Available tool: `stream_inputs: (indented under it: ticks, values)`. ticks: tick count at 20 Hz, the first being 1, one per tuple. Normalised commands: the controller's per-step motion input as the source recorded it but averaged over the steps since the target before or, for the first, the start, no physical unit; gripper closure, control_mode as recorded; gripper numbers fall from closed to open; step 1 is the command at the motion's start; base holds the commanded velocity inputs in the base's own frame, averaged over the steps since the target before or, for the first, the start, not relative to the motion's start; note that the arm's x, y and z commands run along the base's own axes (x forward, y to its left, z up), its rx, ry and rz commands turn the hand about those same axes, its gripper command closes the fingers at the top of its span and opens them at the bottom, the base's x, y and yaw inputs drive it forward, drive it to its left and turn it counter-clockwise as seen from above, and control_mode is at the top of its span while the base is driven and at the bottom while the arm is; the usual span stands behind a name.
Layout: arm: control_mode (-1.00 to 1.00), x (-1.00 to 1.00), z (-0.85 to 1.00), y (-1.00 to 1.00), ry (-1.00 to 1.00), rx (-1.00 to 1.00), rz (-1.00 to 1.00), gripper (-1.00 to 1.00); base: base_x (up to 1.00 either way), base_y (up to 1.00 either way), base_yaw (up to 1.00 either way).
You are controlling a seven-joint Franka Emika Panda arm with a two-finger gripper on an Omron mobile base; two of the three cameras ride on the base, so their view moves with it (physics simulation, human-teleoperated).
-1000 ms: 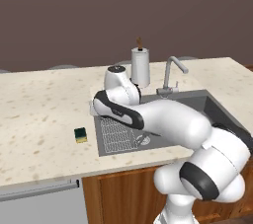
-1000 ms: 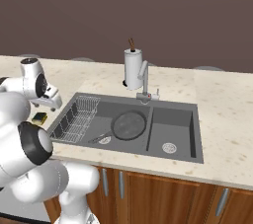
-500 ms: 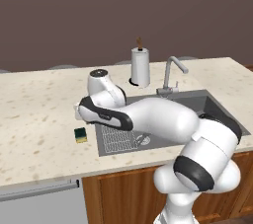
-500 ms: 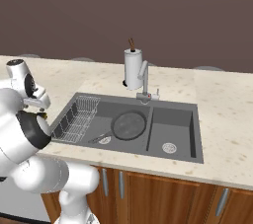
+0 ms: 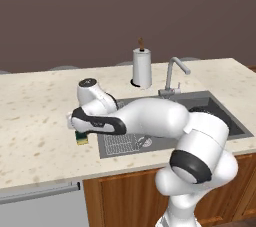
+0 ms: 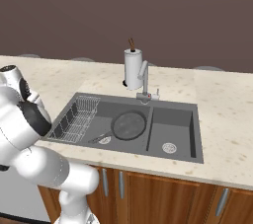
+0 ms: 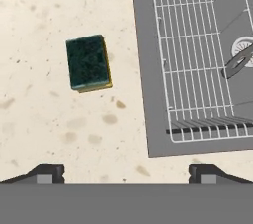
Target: Pick the pan and sponge and place them into the sink. Then turn on the water.
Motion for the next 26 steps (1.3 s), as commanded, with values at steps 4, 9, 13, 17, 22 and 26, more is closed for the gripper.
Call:
stream_inputs:
  ticks: [4,9,13,17,22,26]
  values:
    - [-1.0,0.04,-0.23,0.02,0.0,-0.04,0.0,-1.0,0.0,0.0,0.0]
    - [-1.0,0.13,-0.16,0.0,0.0,-0.04,0.0,-1.0,0.0,0.0,0.0]
    - [-1.0,0.25,-0.08,0.0,0.0,-0.03,0.0,-1.0,0.0,0.0,0.0]
    - [-1.0,0.28,-0.08,0.04,0.0,0.0,0.0,-1.0,0.0,0.0,0.0]
    - [-1.0,0.25,-0.11,0.12,0.0,0.0,0.0,-1.0,0.0,0.0,0.0]
    - [-1.0,0.14,-0.16,0.23,0.0,0.0,0.0,-1.0,0.0,0.0,0.0]
